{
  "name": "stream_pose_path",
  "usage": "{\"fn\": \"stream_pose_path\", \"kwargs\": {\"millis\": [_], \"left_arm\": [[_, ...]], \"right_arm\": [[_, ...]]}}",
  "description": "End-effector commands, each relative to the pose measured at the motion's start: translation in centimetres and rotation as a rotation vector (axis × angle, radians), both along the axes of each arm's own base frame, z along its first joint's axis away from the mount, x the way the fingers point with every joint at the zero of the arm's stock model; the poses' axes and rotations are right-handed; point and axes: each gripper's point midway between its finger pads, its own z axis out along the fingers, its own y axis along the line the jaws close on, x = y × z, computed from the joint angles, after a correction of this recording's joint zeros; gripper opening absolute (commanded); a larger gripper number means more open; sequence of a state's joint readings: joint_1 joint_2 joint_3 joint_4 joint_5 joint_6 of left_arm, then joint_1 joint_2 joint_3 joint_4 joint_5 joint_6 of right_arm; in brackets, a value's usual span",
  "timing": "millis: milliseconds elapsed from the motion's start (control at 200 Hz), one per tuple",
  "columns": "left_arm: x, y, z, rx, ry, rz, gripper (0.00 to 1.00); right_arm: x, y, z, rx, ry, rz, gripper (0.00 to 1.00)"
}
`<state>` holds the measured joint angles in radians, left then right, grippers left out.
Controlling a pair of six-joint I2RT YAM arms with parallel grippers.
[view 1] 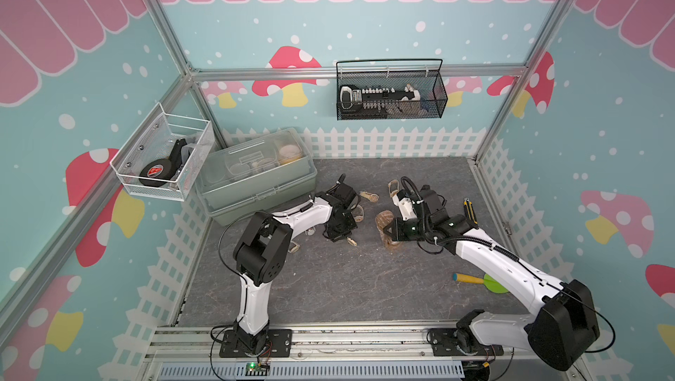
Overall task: Wipe the watch dial
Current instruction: Pick up the watch at the center of the board.
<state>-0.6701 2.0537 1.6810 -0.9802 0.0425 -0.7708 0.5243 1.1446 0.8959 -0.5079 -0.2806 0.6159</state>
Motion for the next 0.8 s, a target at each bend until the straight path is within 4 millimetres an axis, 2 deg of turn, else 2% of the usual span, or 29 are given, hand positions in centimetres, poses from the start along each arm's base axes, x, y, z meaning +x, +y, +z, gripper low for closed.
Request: {"fn": "stream_pose_path", "kwargs": {"millis": [0,115,300,545,665,795], "left_arm": [[-2.2,0.3,-1.2,0.039,0.064,-0.030,0.96],[-3.0,0.3,-2.3,0.050,0.095,-0.035,0.96],[-3.4,0.2,-4.0,0.041,0.118,-0.026,0.95],[-3.6,-0.1,-5.5,0.028,0.142,-0.024,0.88],[-3.5,-0.2,-6.1,0.034,0.151,-0.025,0.77],[-3.4,-0.1,-6.6,0.036,0.154,-0.021,0.54]], "right_arm": [[0.0,-0.5,0.3,0.021,-0.011,-0.044,0.00],[-0.1,-0.6,0.2,0.021,-0.010,-0.050,0.00],[-0.1,-0.7,0.0,0.019,-0.004,-0.058,0.00],[0.0,-0.8,-0.2,0.010,-0.003,-0.060,0.00],[0.1,-0.7,-0.3,0.005,-0.001,-0.056,0.00],[0.3,-0.7,-0.5,-0.004,-0.001,-0.056,0.00]]}}
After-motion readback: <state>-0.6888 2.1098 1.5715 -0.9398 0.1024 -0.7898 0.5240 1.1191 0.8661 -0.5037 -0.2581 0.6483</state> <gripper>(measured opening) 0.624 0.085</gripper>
